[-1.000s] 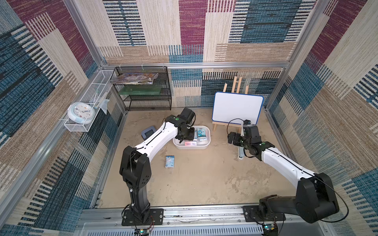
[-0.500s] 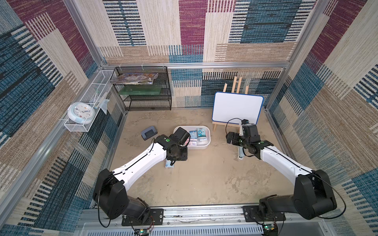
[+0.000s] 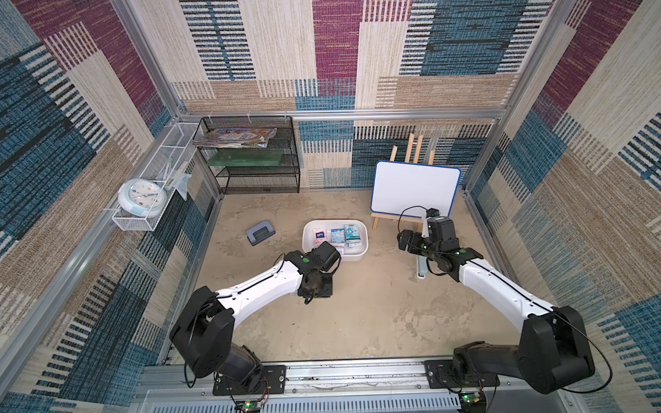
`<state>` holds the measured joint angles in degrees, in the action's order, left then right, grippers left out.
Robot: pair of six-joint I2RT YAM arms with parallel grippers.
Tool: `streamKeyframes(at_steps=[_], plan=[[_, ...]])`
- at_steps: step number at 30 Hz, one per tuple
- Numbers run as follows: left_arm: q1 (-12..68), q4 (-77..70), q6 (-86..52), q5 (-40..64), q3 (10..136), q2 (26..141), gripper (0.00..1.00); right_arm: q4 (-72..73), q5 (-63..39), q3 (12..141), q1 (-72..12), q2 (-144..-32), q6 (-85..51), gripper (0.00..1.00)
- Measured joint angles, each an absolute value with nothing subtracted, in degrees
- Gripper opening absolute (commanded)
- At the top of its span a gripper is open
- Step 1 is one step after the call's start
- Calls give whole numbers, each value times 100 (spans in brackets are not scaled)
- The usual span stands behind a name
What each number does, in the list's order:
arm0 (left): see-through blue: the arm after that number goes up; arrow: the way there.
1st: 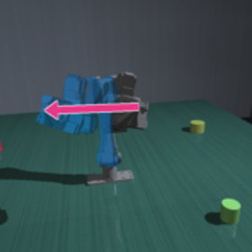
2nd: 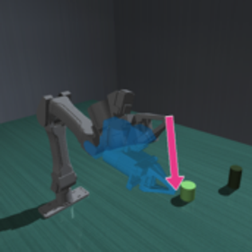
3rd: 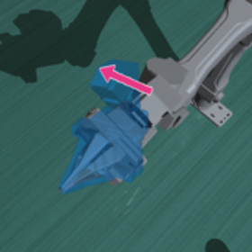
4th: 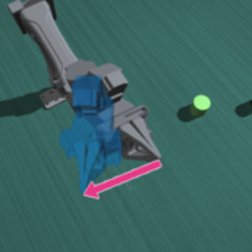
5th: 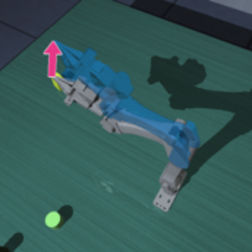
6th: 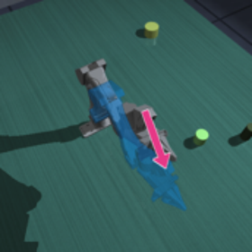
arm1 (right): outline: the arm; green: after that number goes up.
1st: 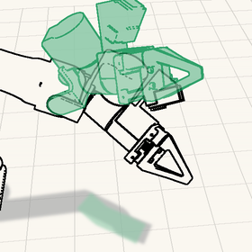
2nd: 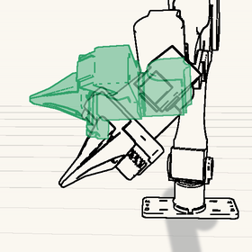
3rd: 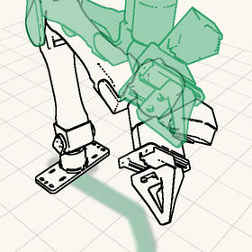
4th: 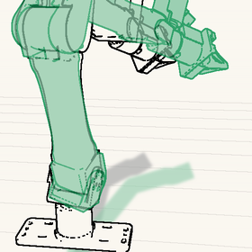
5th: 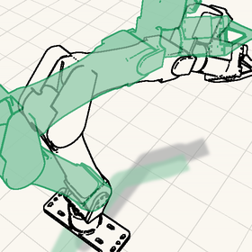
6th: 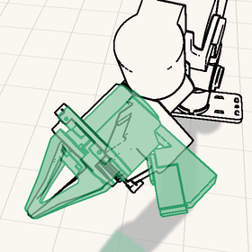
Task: Take the pocket tissues out of the storage box
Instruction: Place the pocket tissues at the center of the board.
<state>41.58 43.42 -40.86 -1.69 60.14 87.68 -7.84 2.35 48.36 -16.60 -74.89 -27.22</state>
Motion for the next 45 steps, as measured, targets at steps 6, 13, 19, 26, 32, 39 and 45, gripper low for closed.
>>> streamKeyframes(at_steps=[6,13,19,26,32,39,45], plan=[[4213,3929,-4112,-156,6069,9223,40,-856,276,4716,-1660,-7286,-2773,99],[4213,3741,-4091,-156,6217,9725,40,-917,322,4637,-1660,-7144,-2812,98],[4213,3693,-4091,-178,6263,9911,40,-974,390,4580,-1660,-7061,-2860,98],[4217,3693,-4045,-301,6447,10127,40,-998,429,4517,-1660,-7028,-2915,99],[4217,3688,-4025,-318,6499,10256,44,-1009,464,4515,-1660,-6997,-2915,99],[4217,3704,-4003,-311,6565,10320,51,-1072,489,4519,-1656,-6969,-2915,99],[4217,3785,-3972,-301,6580,10232,61,-1146,486,4604,-1656,-6956,-2895,99]])
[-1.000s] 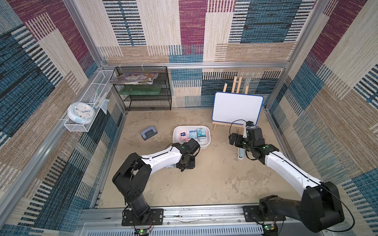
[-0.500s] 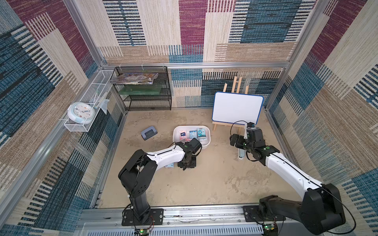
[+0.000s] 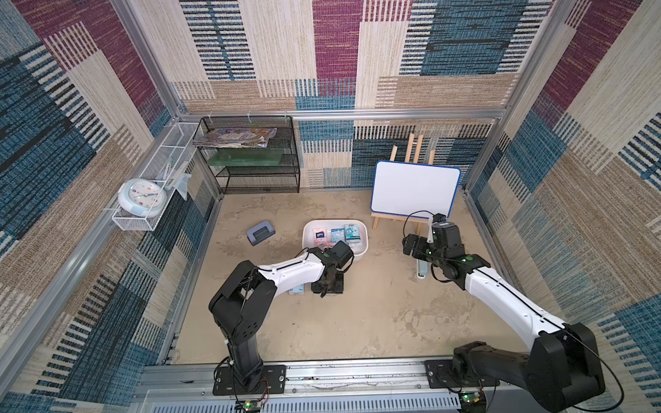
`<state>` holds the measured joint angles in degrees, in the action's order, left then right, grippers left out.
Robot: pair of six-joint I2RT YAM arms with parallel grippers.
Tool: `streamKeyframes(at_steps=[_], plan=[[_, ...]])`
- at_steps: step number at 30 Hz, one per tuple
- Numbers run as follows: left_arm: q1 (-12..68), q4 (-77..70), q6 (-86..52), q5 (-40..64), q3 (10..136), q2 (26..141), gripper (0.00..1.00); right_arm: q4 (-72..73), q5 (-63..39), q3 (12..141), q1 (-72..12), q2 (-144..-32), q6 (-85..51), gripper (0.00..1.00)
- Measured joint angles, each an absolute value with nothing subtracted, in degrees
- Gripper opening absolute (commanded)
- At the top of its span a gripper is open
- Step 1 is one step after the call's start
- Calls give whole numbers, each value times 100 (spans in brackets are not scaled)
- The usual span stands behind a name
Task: Take the pocket tissues out of the storage box
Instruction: Place the pocket tissues at the center of the board, then pick up the pocket tissues from the storage box.
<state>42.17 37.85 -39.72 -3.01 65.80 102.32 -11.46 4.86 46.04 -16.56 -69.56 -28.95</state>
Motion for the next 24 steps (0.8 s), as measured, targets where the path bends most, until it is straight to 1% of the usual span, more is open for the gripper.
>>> streamKeyframes(at_steps=[5,13,15,19,24], plan=[[4217,3868,-3935,-305,6506,9926,68,-1278,480,4724,-1656,-6908,-2805,99],[4217,3879,-3850,-366,6204,9190,76,-1400,248,4941,-1649,-6888,-2591,99],[4217,3865,-3828,-484,6080,8886,79,-1402,198,5002,-1649,-6897,-2589,98],[4217,3815,-3706,-808,5863,8250,82,-1422,93,5135,-1680,-7008,-2600,100],[4217,3677,-3494,-1352,5642,7452,88,-1509,-27,5365,-1824,-7321,-2644,99]])
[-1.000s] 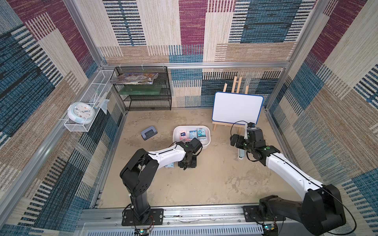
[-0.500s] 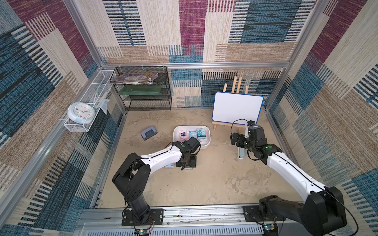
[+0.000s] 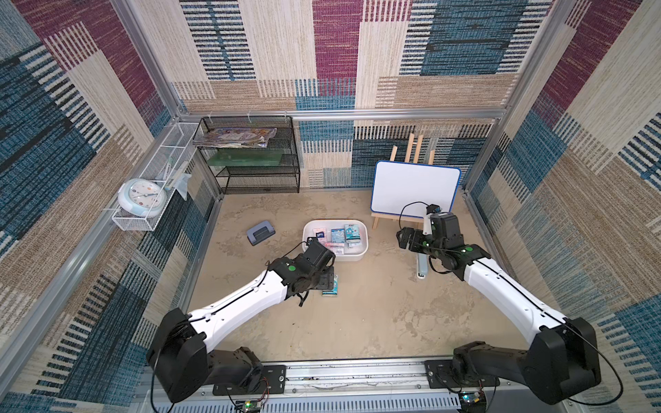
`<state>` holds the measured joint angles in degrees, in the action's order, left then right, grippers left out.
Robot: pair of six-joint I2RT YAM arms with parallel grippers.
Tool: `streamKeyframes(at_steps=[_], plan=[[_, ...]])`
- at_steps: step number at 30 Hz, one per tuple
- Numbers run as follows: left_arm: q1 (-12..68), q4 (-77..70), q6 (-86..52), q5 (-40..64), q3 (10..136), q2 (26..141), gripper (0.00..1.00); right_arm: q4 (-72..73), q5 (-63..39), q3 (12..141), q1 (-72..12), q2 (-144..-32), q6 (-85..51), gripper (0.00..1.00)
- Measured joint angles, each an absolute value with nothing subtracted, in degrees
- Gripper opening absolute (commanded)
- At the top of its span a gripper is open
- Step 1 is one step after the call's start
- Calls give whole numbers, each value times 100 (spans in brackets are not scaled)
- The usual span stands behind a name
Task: Take the pocket tissues out of the storage box
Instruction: Pick up the pocket tissues from the storage box.
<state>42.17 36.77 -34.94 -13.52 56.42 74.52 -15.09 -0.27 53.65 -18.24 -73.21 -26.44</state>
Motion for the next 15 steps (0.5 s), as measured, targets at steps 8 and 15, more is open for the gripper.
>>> streamKeyframes(at_steps=[8,15], plan=[[4215,3306,-2945,-2158,5374,6504,97,-1507,-25,5892,-2241,-7961,-2790,100],[4211,2978,-2602,-2519,4869,5763,100,-1542,45,6534,-2609,-8764,-2851,99]])
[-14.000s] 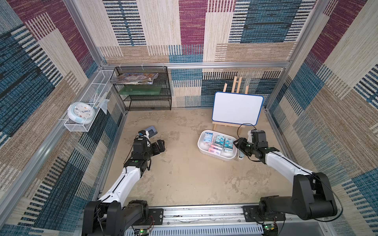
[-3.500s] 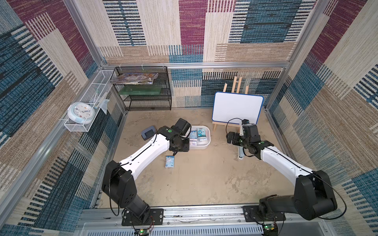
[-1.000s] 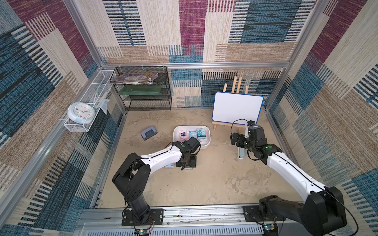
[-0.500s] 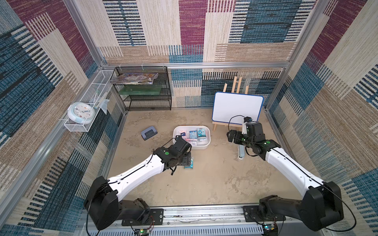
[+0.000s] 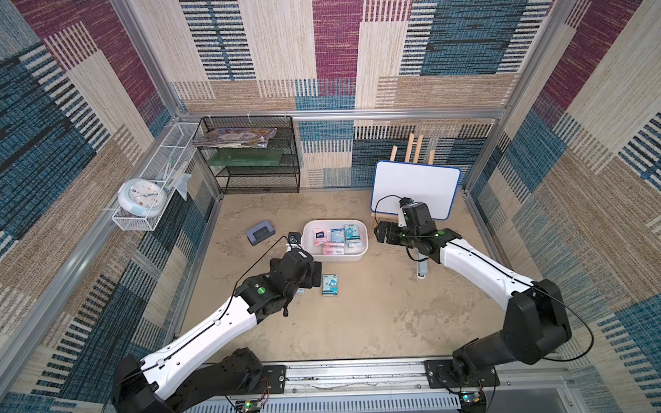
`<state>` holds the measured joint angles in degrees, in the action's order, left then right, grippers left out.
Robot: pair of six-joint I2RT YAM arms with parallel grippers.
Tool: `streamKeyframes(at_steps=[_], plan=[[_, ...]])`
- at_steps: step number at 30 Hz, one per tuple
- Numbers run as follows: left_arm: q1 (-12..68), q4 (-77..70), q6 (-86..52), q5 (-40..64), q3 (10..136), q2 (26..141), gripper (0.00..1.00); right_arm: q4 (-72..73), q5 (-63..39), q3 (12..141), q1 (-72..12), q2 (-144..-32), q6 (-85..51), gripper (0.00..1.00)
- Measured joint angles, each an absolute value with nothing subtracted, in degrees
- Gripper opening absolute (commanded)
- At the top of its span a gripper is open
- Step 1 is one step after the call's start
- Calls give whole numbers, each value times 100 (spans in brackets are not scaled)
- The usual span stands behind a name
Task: Take the pocket tissues out of the storage box
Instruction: Pick up the pocket tissues from the storage box.
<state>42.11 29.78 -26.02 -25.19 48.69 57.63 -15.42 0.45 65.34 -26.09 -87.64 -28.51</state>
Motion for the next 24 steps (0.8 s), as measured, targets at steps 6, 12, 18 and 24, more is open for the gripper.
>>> streamKeyframes(at_steps=[6,12,18,24], plan=[[4211,2775,-2265,-2622,4453,5240,100,-1706,148,7299,-2805,-9592,-2851,95],[4211,2606,-1876,-2613,4160,4856,100,-1848,196,8147,-2950,-10440,-2803,91],[4211,2554,-1581,-2615,3924,4521,100,-1986,237,8917,-3059,-11205,-2762,85],[4211,2547,-1485,-2665,3750,4307,100,-2099,259,9598,-3116,-11880,-2738,79]])
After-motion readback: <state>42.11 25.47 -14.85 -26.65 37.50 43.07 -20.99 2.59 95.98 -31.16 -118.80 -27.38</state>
